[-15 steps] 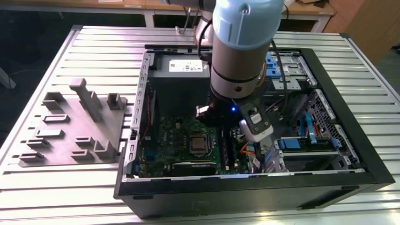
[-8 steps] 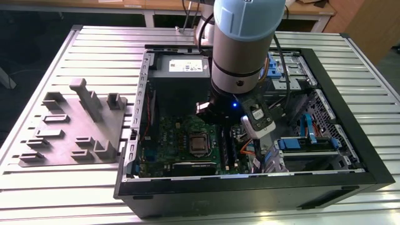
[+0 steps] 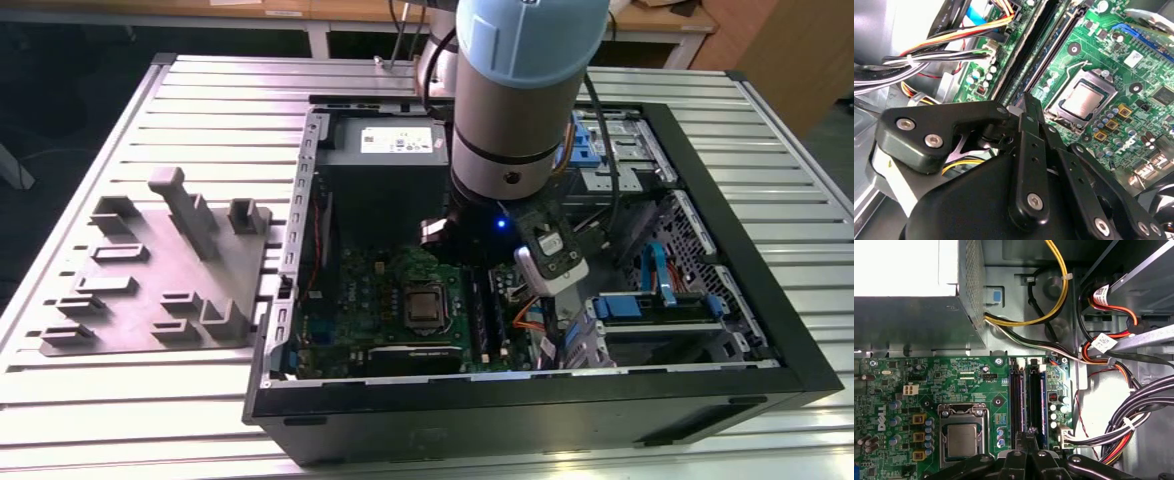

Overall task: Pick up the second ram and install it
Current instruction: 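Insert the second ram into the second slot, then press down the second ram until it locks into place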

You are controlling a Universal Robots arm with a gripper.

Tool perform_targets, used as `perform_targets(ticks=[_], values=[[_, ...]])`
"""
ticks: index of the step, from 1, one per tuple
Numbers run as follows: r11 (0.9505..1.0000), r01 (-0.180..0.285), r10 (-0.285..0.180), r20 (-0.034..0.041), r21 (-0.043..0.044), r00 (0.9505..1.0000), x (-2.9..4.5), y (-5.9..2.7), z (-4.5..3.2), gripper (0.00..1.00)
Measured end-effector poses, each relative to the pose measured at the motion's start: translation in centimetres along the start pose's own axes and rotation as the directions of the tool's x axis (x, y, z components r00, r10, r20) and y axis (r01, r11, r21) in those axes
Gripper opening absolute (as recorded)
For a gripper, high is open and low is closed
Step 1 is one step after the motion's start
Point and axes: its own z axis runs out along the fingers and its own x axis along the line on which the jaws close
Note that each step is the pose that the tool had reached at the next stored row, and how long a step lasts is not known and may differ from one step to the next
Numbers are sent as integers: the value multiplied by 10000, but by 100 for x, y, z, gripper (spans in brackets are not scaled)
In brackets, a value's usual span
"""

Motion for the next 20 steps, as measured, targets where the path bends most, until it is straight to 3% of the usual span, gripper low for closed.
perform_targets(ticks=[14,20], values=[[10000,0,0,0,11,10000,-16,12,2,10],[10000,1,-1,1,11,10000,-17,93,12,10]])
